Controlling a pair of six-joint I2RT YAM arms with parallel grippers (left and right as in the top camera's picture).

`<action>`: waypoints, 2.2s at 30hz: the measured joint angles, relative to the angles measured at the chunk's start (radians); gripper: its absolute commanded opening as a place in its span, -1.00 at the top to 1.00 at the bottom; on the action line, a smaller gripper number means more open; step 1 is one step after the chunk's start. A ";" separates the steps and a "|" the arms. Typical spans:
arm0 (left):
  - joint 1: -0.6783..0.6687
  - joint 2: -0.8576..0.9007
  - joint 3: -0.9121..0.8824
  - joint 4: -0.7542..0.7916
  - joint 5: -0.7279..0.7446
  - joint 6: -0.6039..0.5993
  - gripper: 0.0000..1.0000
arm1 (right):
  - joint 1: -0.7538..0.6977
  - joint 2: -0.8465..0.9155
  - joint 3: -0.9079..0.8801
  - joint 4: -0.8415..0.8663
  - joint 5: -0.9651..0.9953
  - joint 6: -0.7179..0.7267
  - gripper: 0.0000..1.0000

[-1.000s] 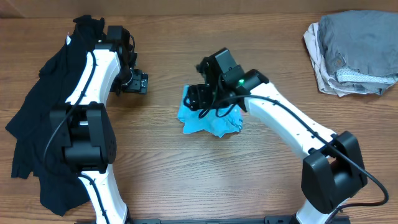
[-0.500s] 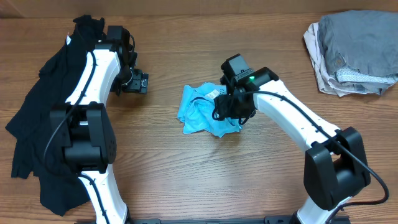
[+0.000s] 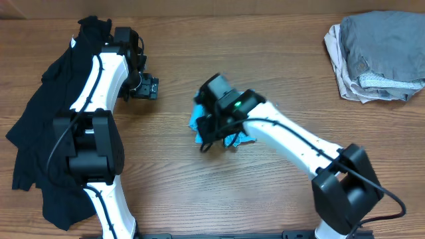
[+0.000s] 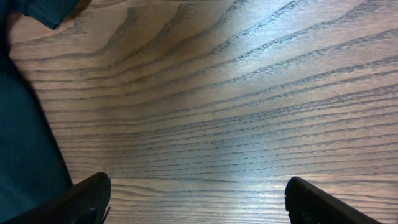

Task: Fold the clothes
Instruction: 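Press and tuck the folded bundle with the right gripper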

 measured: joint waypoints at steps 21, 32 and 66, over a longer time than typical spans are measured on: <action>0.000 0.000 0.000 0.012 0.000 0.000 -0.89 | -0.249 0.000 0.000 -0.097 0.251 0.096 0.09; 0.000 0.000 0.000 0.017 0.000 0.000 -0.91 | -0.226 0.000 0.000 -0.159 0.234 0.096 0.11; 0.000 0.000 0.000 0.018 0.000 0.000 -0.90 | -0.067 0.000 -0.014 0.035 0.154 0.096 0.92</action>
